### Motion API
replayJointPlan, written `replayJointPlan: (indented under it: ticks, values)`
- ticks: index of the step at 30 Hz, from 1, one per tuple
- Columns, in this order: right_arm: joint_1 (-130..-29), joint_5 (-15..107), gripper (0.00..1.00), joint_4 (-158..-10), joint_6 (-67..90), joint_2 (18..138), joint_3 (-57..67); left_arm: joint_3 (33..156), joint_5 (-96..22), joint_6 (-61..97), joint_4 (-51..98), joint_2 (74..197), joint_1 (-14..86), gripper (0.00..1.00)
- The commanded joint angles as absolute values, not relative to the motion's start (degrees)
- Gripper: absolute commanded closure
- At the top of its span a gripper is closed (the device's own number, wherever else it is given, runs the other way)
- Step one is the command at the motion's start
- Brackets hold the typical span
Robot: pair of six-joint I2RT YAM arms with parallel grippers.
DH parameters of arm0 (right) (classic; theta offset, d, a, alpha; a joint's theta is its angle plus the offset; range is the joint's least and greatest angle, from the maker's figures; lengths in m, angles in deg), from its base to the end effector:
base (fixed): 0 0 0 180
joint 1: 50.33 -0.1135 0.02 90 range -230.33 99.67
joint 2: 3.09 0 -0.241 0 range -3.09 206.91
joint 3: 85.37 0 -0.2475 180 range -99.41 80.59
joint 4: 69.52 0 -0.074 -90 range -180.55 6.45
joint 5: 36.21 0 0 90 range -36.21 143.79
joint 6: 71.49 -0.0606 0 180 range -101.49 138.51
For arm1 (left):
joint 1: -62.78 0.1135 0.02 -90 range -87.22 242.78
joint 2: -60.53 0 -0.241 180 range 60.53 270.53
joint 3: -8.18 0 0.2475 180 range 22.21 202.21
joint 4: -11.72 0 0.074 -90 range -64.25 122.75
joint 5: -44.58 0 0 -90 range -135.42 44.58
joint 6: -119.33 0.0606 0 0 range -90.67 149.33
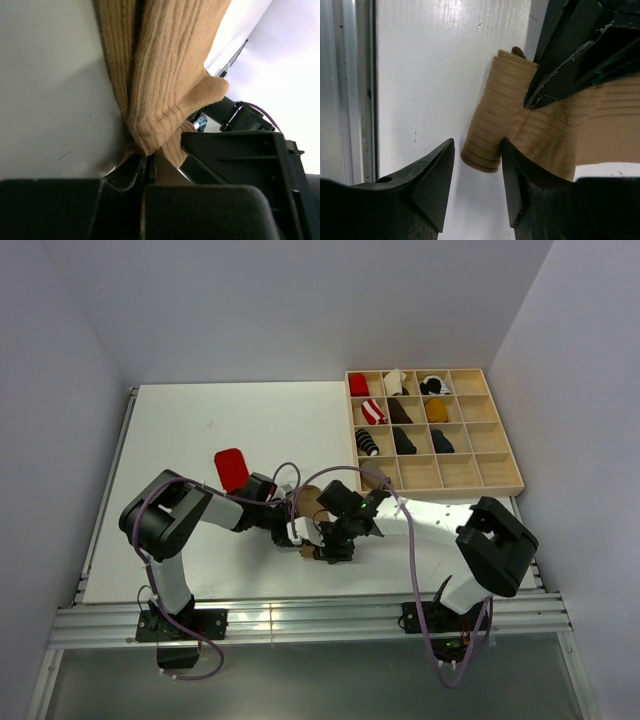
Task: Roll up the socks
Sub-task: Roll the sock at the center of the board.
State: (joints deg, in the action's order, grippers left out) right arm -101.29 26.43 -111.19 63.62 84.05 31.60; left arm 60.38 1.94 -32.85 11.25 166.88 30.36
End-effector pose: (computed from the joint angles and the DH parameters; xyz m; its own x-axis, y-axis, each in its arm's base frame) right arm 0.1587 0.2399 0.1365 0.1674 -0.7925 -0.5865 -0.9776 -0.2104 0.0052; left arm 0.2301 -0.1990 0.0514 -0.9639 -0.0975 0.2478 -0.2604 0.5399 -0.8005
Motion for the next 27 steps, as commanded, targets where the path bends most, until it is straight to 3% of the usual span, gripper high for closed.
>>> replayJointPlan:
  ticks: [1,5,9,13,17,22,27]
  values:
    - [-102.1,29.3,0.51,-109.7,61.0,85.5,29.1,58.0,-5.7,-28.7,21.3,170.0,30.1,1.00]
    - [-101.9,32.4,0.68,-108.9,57.6,89.0,26.9,58.1,-5.6,-28.2,21.2,169.8,30.0,1.00]
    - [-100.5,31.1,0.77,-111.4,56.1,92.3,23.7,58.1,-5.3,-27.6,20.9,168.9,30.1,1.00]
    - [-97.3,23.9,0.79,-119.2,56.2,97.4,17.9,58.2,-7.5,-25.5,21.7,166.9,30.1,0.99]
    - [-92.6,15.3,0.80,-131.6,58.1,106.2,9.0,57.7,-10.5,-24.4,20.8,164.0,30.1,0.93]
    - [-88.9,11.2,0.80,-138.9,59.1,112.7,3.3,56.6,-15.1,-24.5,18.9,159.3,30.1,0.82]
    - [-87.5,9.3,0.80,-143.7,59.0,117.1,-0.7,55.9,-18.4,-22.9,18.2,153.9,30.1,0.64]
